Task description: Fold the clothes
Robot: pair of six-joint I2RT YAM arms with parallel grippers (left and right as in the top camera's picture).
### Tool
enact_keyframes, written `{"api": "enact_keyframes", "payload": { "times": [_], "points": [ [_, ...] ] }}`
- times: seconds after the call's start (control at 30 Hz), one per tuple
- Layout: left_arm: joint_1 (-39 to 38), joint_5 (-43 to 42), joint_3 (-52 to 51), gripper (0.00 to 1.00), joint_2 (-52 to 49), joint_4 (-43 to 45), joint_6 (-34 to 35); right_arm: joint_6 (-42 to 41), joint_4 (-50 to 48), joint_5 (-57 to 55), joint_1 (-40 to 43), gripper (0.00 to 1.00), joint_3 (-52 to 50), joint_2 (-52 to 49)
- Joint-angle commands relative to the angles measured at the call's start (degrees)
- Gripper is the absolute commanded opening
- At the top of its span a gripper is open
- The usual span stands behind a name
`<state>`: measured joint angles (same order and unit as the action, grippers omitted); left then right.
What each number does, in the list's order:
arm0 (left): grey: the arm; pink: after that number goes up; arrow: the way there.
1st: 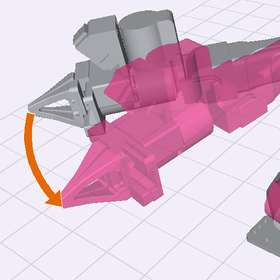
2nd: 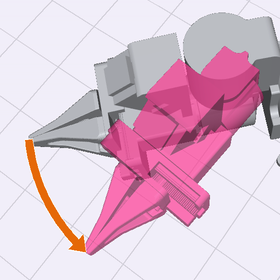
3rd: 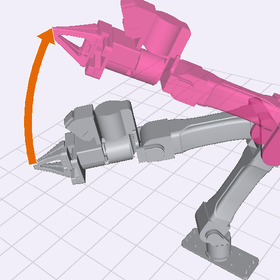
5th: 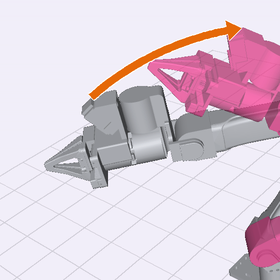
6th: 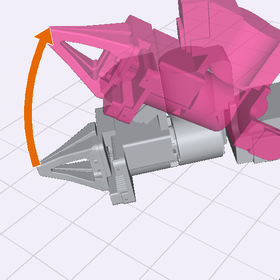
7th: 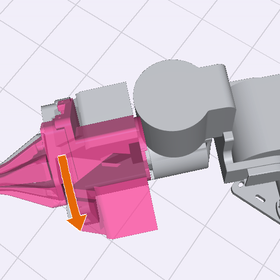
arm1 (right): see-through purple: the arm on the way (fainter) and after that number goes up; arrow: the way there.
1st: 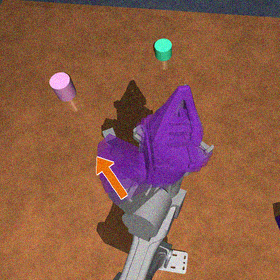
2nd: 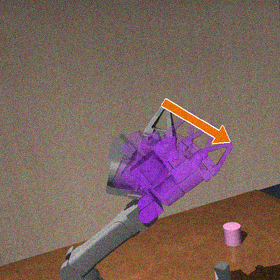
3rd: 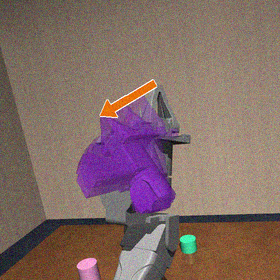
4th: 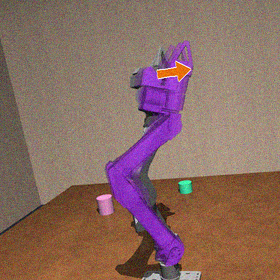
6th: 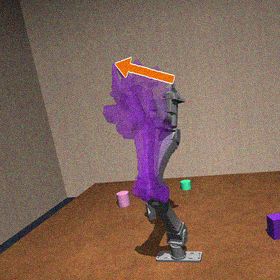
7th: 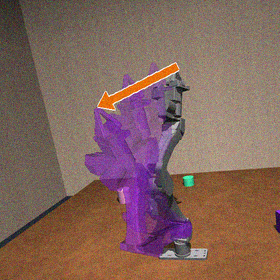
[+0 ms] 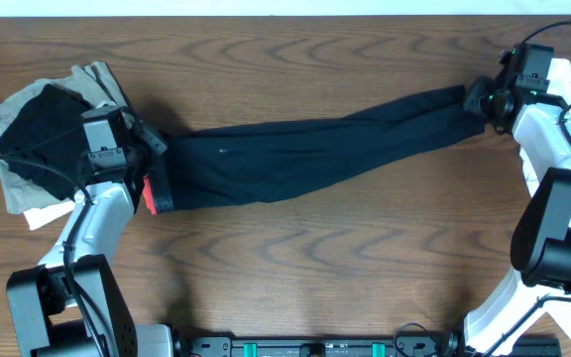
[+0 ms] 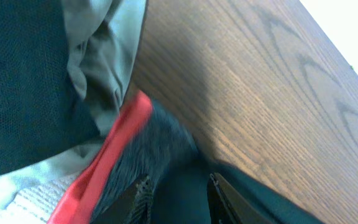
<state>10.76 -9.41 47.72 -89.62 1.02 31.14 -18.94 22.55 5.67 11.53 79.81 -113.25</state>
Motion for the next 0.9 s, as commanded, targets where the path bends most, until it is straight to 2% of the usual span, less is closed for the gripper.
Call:
{"api": "enact_keyframes", "payload": {
  "times": [0.0, 0.17, 0.33, 0.43, 0.53, 0.7, 0.87],
  "points": [
    [0.02, 0.92, 1.38, 0.33, -0.22, -1.18, -0.22, 1.97, 2.29, 0.20, 0.09, 0.32, 0.76, -0.46],
    [0.02, 0.83, 1.38, 0.33, -0.22, -3.98, -0.20, 7.69, 7.34, 2.43, -0.09, 0.25, 0.76, -0.46],
    [0.02, -3.28, 1.38, 0.33, -0.20, -6.56, -1.09, 13.81, 8.96, 7.50, -0.15, 0.24, 0.76, -0.46],
    [0.02, -7.48, 1.38, 0.32, -0.17, -7.10, -1.07, 14.34, 9.03, 8.07, -0.15, 0.24, 0.74, -0.46],
    [0.00, -11.43, 1.38, 0.25, -0.17, -9.84, -1.07, 14.38, 9.29, 7.85, -0.15, 0.21, 0.74, -0.48],
    [-0.26, -11.47, 0.90, 0.22, -0.22, -16.04, -3.30, 15.04, 9.84, 7.87, -0.15, 0.20, 0.74, -1.66],
    [-0.24, -8.66, -1.62, 0.22, -0.24, -16.83, -3.30, 15.39, 9.29, 7.89, -0.68, 0.21, 0.74, -4.11]
  ]
}}
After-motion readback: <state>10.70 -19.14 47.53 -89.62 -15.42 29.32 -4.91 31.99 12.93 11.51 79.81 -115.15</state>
